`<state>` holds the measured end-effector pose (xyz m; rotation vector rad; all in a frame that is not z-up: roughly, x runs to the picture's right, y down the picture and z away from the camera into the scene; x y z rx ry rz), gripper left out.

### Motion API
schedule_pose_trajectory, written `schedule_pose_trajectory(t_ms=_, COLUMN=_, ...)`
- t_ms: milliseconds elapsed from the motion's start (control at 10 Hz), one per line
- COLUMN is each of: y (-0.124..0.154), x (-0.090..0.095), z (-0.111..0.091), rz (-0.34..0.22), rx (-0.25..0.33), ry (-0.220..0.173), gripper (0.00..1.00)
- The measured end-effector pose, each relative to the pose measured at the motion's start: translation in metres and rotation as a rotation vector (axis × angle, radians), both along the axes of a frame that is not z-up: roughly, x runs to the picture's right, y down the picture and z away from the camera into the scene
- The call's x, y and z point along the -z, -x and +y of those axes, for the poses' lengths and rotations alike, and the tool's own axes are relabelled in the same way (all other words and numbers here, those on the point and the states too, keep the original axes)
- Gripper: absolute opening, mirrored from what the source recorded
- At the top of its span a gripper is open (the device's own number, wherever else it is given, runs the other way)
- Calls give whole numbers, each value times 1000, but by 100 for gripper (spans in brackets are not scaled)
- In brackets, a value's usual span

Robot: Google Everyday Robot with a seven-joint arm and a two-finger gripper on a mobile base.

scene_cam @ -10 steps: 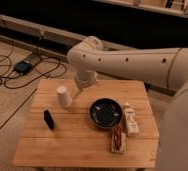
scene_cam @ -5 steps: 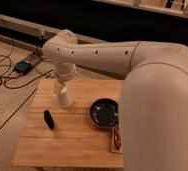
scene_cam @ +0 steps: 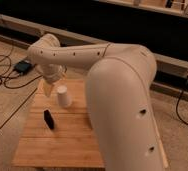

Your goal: Place the ceramic cup over the eraser

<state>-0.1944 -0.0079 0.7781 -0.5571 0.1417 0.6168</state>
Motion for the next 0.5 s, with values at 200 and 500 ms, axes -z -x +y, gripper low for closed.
schedule_pose_trajectory(t_ms=200, y=6, x=-18, z=-1, rz=5, rx=3, ry=12, gripper=80)
schedule_pose_trajectory(t_ms=500, y=4, x=-42, z=-3, rz=28, rx=-2, ry=41, gripper=80)
